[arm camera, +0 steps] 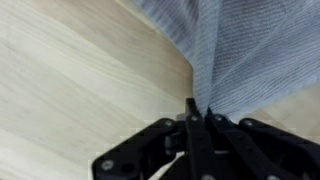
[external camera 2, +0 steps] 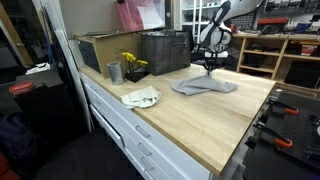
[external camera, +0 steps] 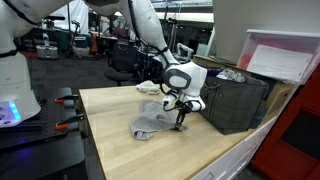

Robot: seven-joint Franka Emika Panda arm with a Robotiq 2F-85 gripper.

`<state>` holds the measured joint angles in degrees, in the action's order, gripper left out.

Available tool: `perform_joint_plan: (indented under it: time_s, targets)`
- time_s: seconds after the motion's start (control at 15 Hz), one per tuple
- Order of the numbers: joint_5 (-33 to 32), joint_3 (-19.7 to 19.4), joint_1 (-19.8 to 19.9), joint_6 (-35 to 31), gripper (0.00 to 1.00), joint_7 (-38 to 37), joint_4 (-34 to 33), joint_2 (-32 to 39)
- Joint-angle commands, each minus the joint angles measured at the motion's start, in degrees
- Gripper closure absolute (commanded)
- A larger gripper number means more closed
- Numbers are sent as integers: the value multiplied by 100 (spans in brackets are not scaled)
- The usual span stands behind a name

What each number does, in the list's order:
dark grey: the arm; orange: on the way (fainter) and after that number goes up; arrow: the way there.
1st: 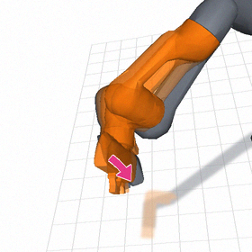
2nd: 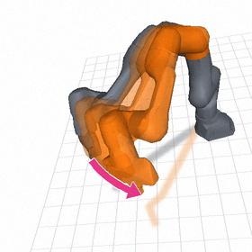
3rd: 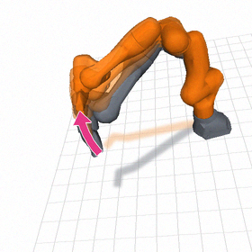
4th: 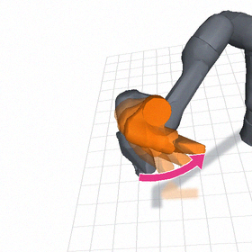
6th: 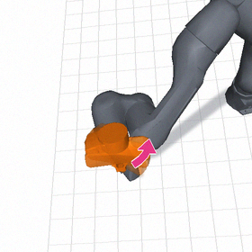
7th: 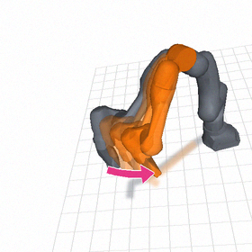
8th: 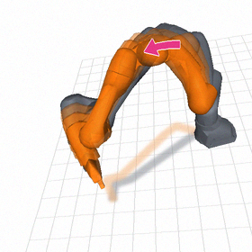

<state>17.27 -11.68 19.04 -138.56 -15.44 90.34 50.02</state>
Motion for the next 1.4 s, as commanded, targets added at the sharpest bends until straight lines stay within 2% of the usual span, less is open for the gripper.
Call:
perform_joint_plan:
  time_s: [0.0,0.27,0.73,0.8,0.87,1.13,1.33]
  targets:
    - [73,-243,138,-191,99,-302,637,-445]
    - [-49,-578,131,-440,99,-608,747,-385]
    - [-544,-1165,-222,-1207,99,-1059,898,-281]
    - [-584,-1162,-240,-1217,71,-1043,939,-334]
    - [-598,-1158,-273,-1233,71,-1027,1002,-391]
    - [-492,-1003,-407,-1276,42,-912,1617,-901]
    - [-244,-562,-313,-1130,19,-561,2267,-1562]
